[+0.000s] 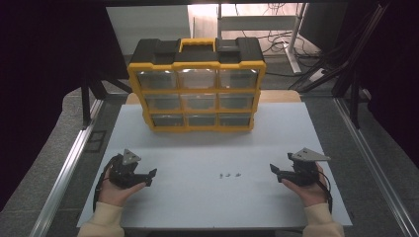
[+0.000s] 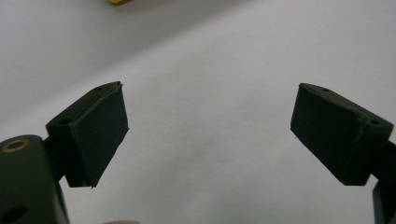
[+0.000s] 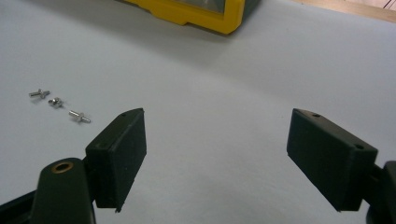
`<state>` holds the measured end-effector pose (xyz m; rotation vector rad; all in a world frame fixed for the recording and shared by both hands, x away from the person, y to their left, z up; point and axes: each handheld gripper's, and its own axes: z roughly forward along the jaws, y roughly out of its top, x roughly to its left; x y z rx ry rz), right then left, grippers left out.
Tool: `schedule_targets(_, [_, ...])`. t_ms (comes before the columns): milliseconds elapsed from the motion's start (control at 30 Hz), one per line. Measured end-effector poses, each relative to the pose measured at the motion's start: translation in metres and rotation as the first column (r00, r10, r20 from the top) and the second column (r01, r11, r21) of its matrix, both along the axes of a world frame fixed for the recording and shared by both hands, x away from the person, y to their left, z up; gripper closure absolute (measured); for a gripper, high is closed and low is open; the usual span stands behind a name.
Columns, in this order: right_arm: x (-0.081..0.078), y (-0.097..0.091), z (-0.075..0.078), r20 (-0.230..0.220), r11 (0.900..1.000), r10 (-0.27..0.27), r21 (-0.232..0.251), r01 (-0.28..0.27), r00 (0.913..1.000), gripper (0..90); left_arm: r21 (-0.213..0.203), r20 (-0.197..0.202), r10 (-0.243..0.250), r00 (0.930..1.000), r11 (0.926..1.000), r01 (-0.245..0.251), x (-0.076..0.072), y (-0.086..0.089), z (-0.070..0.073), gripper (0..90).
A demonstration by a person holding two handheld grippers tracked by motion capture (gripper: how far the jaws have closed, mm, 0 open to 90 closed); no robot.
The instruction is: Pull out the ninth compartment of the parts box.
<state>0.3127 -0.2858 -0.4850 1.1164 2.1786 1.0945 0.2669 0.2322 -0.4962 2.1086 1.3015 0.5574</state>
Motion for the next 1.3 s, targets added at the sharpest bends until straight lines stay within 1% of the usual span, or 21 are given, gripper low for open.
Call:
schedule_targets(67, [0.0,0.0,0.001,0.001,1.0,-0.005,0.008,0.005,1.0,20.5,-0.001,-0.002,-0.003,1.0,1.0,0.003,0.0,-0.001,0.0,11.6])
schedule_targets(200, [-0.001,0.001,0.001,0.009,0.9997,-0.023,0.011,0.023,0.9997,21.0,-0.022,0.009,-0.005,1.0,0.9997,0.005,0.003,0.002,0.002,11.5])
schedule_targets(267, [-0.004,0.002,0.002,0.01,0.9996,-0.026,0.006,0.026,0.9996,21.0,-0.027,0.004,-0.006,1.0,0.9996,0.006,0.005,0.004,0.002,11.5])
schedule_targets(300, [-0.006,0.002,0.002,0.007,0.9995,-0.029,0.011,0.029,0.9996,21.2,-0.023,0.002,-0.012,0.9999,0.9997,0.012,0.005,0.004,0.001,11.6])
schedule_targets(400, [-0.009,0.005,0.002,0.008,0.9992,-0.039,0.004,0.039,0.9992,21.5,-0.021,-0.007,-0.017,0.9998,0.9996,0.016,0.006,0.006,-0.002,11.5])
schedule_targets(467, [-0.01,0.007,0.003,0.01,0.9987,-0.05,0.013,0.05,0.9987,21.6,-0.026,-0.005,-0.014,0.9999,0.9996,0.013,0.01,0.007,-0.001,11.5])
schedule_targets(600, [-0.012,0.012,0.002,0.004,0.9983,-0.058,-0.005,0.058,0.9983,21.9,-0.032,0.002,-0.021,0.9998,0.9993,0.021,0.012,0.006,0.001,11.5])
schedule_targets(700, [-0.011,0.011,0.001,-0.005,0.9954,-0.095,-0.01,0.095,0.9954,23.0,-0.028,-0.004,-0.023,0.9997,0.9994,0.023,0.011,0.005,0.0,11.5])
schedule_targets(767, [-0.01,0.011,0.001,-0.004,0.9943,-0.107,-0.005,0.107,0.9943,23.5,-0.024,-0.002,-0.018,0.9998,0.9996,0.018,0.01,0.005,0.001,11.5])
schedule_targets(800, [-0.01,0.012,0.001,-0.003,0.9942,-0.108,-0.004,0.108,0.9942,23.5,-0.029,0.001,-0.018,0.9998,0.9994,0.018,0.009,0.004,0.002,11.5])
schedule_targets(900, [-0.009,0.014,0.001,0.0,0.9951,-0.099,0.001,0.099,0.9951,23.6,-0.026,0.003,-0.02,0.9998,0.9994,0.021,0.007,0.001,0.004,11.5])
schedule_targets(967, [-0.009,0.016,0.001,0.002,0.9964,-0.085,0.002,0.085,0.9964,23.6,-0.021,-0.002,-0.031,0.9995,0.9993,0.031,0.007,-0.003,0.004,11.5])
schedule_targets(1033, [-0.008,0.02,0.001,0.014,0.9974,-0.072,-0.001,0.072,0.9973,23.7,-0.019,0.0,-0.037,0.9993,0.9991,0.037,0.006,-0.004,0.004,11.5])
schedule_targets(1133, [-0.008,0.025,0.002,0.022,0.9984,-0.056,0.006,0.056,0.9982,24.1,-0.035,-0.006,-0.024,0.9997,0.9991,0.023,0.006,0.0,0.004,11.5])
schedule_targets(1233, [-0.006,0.031,0.001,0.02,0.999,-0.044,0.008,0.044,0.9988,24.2,-0.033,-0.017,-0.018,0.9997,0.9993,0.017,0.004,0.002,0.002,11.5])
schedule_targets(1300, [-0.003,0.035,0.0,0.023,0.9994,-0.034,0.005,0.034,0.9991,24.2,-0.04,-0.013,-0.004,0.9999,0.9992,0.004,0.004,0.004,0.004,11.5])
